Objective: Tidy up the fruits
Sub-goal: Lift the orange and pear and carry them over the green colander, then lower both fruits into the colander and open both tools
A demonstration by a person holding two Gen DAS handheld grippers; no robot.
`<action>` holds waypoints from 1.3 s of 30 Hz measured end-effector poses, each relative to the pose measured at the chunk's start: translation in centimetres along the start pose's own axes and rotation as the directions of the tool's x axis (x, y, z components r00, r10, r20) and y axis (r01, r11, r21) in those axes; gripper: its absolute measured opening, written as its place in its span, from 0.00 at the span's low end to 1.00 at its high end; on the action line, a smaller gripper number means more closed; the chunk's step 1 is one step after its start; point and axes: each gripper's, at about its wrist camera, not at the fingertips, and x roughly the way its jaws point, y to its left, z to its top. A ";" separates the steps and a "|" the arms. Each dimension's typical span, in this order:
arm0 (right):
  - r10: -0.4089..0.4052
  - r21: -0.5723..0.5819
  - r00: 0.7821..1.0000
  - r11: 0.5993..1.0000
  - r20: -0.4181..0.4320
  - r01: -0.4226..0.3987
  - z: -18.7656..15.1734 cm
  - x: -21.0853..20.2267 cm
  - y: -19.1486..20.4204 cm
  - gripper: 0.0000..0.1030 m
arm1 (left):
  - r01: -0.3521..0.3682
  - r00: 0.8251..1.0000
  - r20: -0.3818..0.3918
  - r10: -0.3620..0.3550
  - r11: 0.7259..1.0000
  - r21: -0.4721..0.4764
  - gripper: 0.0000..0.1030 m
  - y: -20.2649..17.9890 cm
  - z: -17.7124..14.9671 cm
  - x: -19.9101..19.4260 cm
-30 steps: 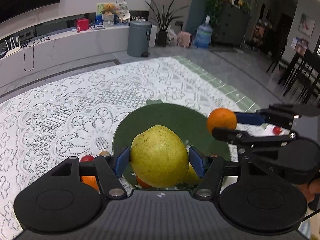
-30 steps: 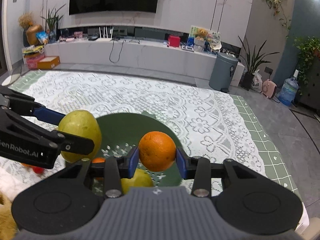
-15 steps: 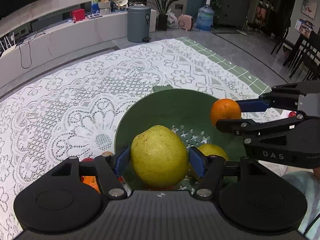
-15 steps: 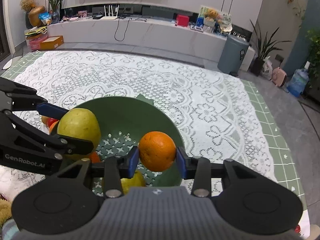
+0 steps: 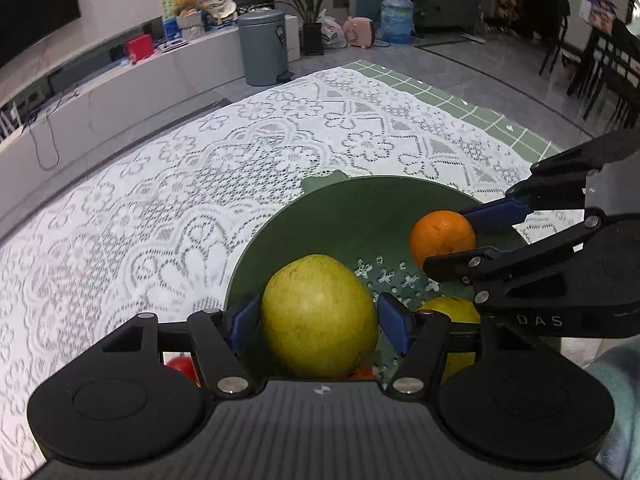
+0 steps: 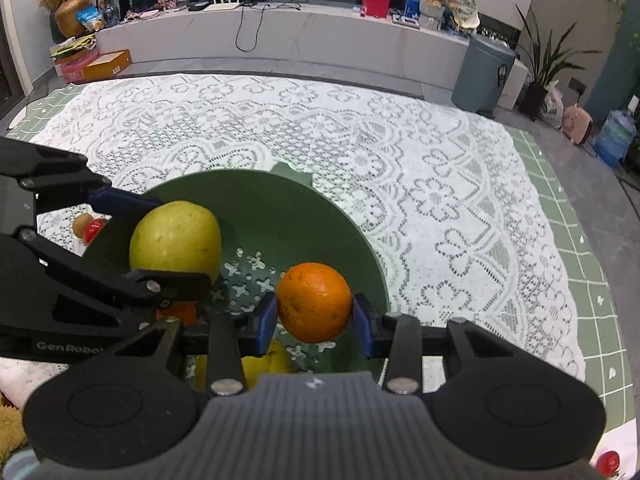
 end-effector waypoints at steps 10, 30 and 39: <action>-0.002 -0.036 1.000 0.999 -0.003 0.002 0.2 1.1 0.0 0.37 | 0.025 1.000 -0.017 -0.024 0.997 0.071 0.72 0.2 0.3 1.1; 0.075 -0.143 0.992 0.986 -0.106 -0.090 0.7 3.2 0.9 0.37 | -0.017 0.999 -0.026 0.021 0.990 0.140 0.72 -0.9 -0.3 -0.4; 0.076 -0.122 0.989 0.988 -0.129 -0.092 0.9 3.1 1.1 0.37 | -0.009 1.000 0.005 0.009 0.997 0.070 0.73 -0.4 -0.4 -3.1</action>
